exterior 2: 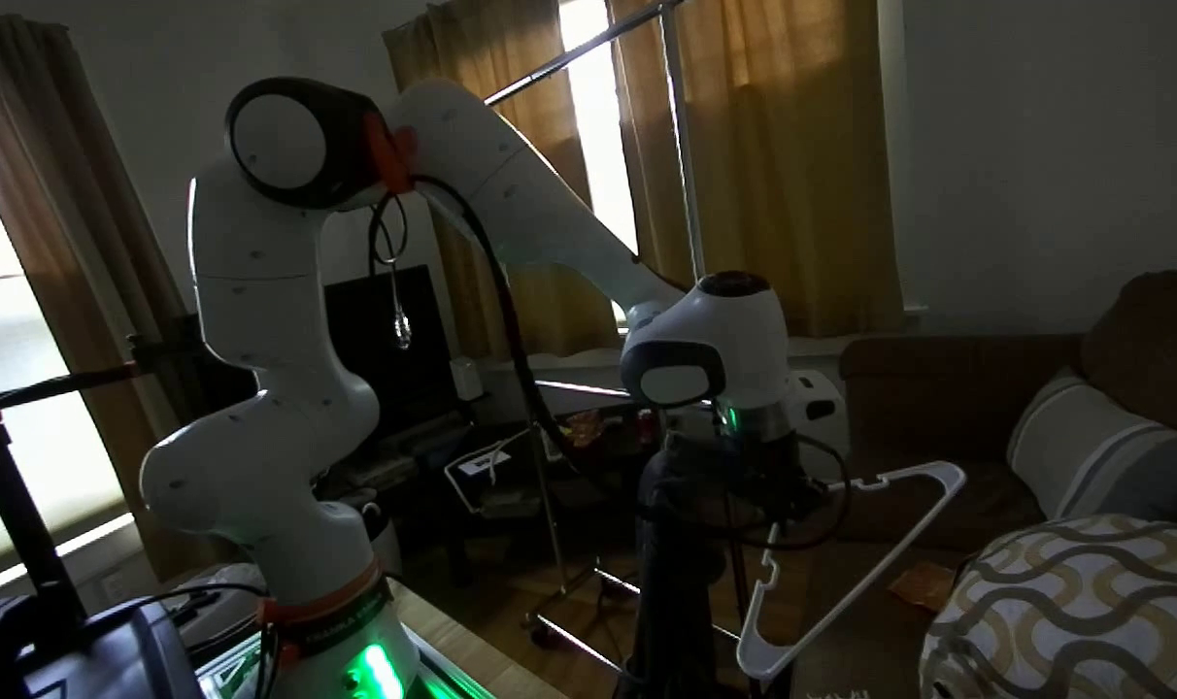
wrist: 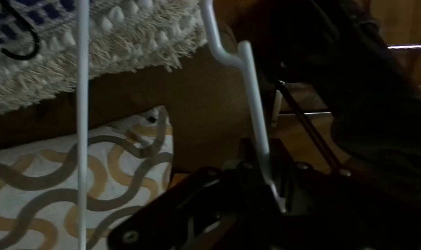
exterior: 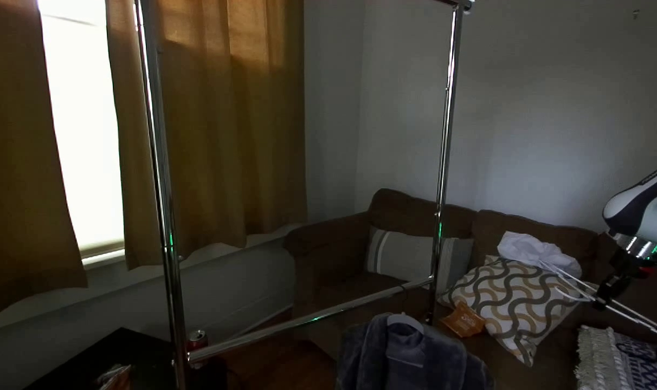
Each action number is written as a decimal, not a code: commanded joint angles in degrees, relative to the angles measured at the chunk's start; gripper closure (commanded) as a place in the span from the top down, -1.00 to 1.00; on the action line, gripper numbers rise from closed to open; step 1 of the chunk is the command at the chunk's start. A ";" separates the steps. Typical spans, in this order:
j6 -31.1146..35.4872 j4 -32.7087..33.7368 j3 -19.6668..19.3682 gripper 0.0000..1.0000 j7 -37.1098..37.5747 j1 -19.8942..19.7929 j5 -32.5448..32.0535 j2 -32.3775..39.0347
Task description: Pick up the white coat hanger and hang it on the top silver rail
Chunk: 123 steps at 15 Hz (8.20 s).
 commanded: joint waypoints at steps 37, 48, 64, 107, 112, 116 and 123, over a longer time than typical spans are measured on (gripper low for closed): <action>-67.35 12.10 -32.68 -0.92 -4.29 46.05 33.93 -16.01; -78.85 18.46 -32.65 -0.69 -2.73 47.90 42.15 -15.17; -79.57 28.17 -30.81 -0.92 5.84 51.48 63.49 -13.75; -69.30 65.50 -26.30 -0.92 23.83 55.88 61.04 -2.78; -69.60 69.14 -26.31 -0.92 25.86 56.67 57.61 -2.02; -69.78 74.55 -26.07 -0.92 28.11 56.53 58.74 -0.15; -69.70 86.79 -23.97 -0.92 35.46 53.82 58.57 6.60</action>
